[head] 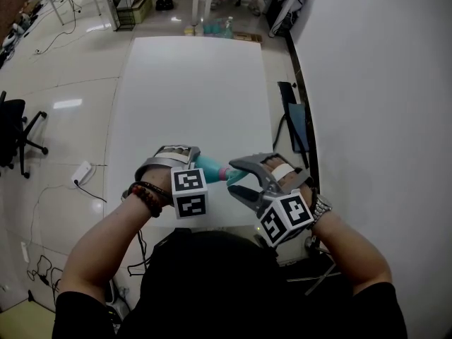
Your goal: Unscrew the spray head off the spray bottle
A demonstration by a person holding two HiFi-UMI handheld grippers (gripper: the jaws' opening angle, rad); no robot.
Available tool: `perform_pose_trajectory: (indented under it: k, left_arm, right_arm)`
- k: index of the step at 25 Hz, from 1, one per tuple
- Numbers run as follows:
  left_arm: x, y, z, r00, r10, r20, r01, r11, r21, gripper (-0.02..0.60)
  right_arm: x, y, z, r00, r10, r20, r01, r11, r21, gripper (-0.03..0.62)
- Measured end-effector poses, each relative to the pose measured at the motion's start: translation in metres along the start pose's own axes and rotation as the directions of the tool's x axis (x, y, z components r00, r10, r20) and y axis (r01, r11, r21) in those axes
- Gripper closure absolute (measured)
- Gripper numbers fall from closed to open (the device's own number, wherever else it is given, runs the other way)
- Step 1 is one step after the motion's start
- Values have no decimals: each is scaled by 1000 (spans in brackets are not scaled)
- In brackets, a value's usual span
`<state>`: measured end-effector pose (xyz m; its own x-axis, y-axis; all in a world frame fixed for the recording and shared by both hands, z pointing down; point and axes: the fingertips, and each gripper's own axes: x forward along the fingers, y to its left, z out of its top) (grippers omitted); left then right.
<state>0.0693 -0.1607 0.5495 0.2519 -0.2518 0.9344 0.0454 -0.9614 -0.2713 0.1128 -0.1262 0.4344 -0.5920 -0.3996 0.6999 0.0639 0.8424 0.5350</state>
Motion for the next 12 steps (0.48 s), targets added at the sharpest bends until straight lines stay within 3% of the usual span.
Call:
perform_pose_trajectory:
  k: [2, 4, 6, 7, 8, 9, 11, 12]
  left_arm:
    - [1, 6, -4, 999, 50, -14, -50, 999, -1, 160]
    - [2, 15, -9, 994, 102, -32, -103, 995, -12, 160]
    - [2, 26, -16, 986, 156, -56, -157, 987, -29, 160]
    - [1, 32, -20, 981, 183, -68, -186, 982, -38, 160]
    - [0, 37, -24, 974, 211, -81, -215, 975, -45, 160]
    - [-1, 43, -28, 967, 239, -93, -245, 968, -53, 160]
    - [-3, 53, -34, 951, 289, -112, -297, 952, -68, 160]
    - [-4, 57, -36, 943, 309, -120, -319, 945, -74, 160]
  right_arm:
    - [-8, -12, 2, 999, -17, 37, 12, 992, 127, 338]
    - [-17, -28, 4, 995, -49, 88, 23, 961, 276, 332]
    - [-29, -48, 3, 982, -104, 156, 19, 883, 468, 328]
    - [-34, -59, -2, 975, -139, 174, 11, 810, 586, 323]
    - [-39, -69, -11, 970, -172, 172, 0, 706, 708, 322]
    - [-42, -78, -23, 966, -199, 162, -21, 569, 822, 322]
    - [-44, -86, -47, 962, -230, 150, -98, 221, 970, 307]
    - [-44, -86, -57, 958, -239, 158, -151, 46, 987, 293]
